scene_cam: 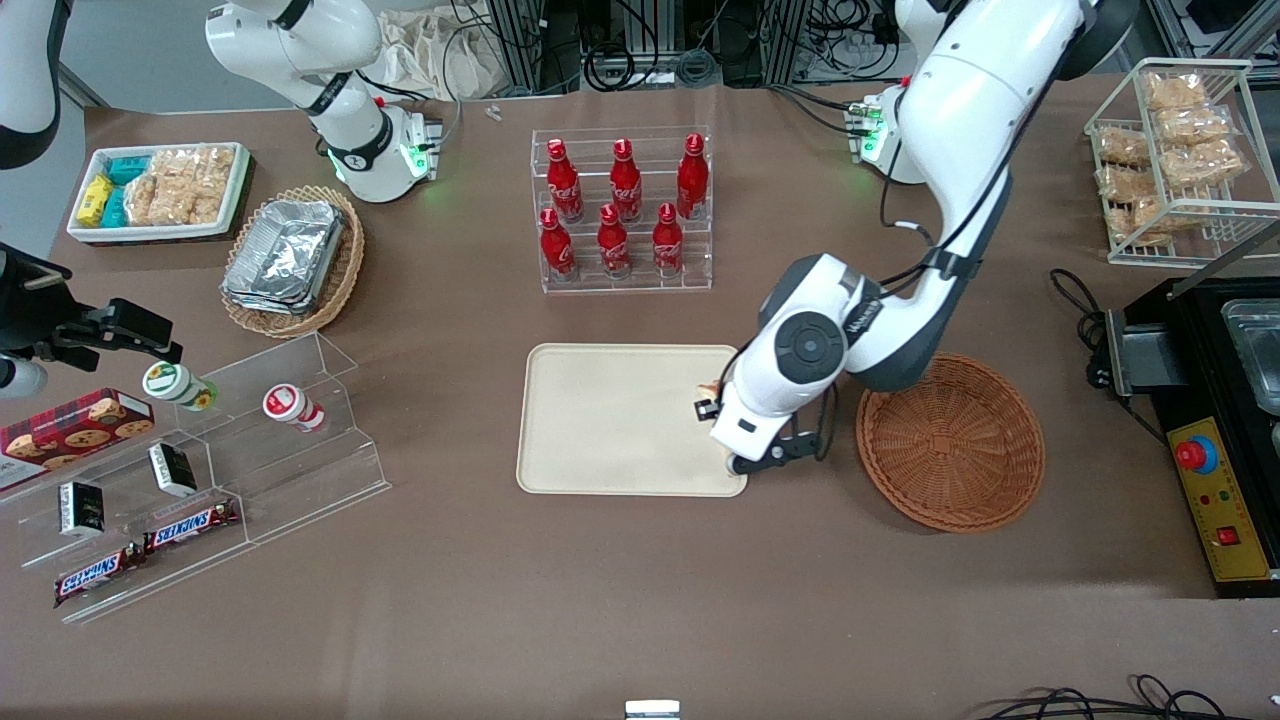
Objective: Place sandwich from basket to tray
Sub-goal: 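Lift the sandwich and carry it with the left gripper to the tray, then lower the sandwich onto the tray and open the left gripper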
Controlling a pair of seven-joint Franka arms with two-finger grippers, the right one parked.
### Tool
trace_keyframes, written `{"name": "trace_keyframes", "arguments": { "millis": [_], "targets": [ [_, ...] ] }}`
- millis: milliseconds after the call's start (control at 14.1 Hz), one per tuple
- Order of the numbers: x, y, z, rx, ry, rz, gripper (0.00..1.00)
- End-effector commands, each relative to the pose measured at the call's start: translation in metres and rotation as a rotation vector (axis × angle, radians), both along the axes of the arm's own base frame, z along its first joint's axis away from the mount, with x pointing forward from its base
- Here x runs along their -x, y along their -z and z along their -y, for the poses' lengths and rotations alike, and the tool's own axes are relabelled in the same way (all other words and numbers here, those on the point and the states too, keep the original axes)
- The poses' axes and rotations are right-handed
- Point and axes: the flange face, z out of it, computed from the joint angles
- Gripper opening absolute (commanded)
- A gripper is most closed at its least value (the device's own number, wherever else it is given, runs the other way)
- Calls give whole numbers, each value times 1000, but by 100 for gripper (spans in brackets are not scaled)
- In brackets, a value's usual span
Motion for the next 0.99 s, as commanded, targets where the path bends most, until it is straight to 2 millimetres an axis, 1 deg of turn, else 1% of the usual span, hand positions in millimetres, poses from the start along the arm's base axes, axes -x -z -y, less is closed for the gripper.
{"name": "trace_keyframes", "arguments": {
  "millis": [0, 71, 212, 425, 566, 637, 850, 920],
  "targets": [
    [3, 9, 11, -4, 8, 20, 0],
    [6, 13, 16, -2, 14, 19, 0],
    [7, 21, 16, -2, 19, 15, 0],
    [19, 48, 13, -51, 78, 30, 0],
    [30, 60, 12, -60, 95, 24, 0],
    [34, 64, 11, -66, 101, 16, 0],
    [43, 65, 21, -76, 131, 19, 0],
    [43, 65, 20, -80, 130, 15, 17]
  ]
}}
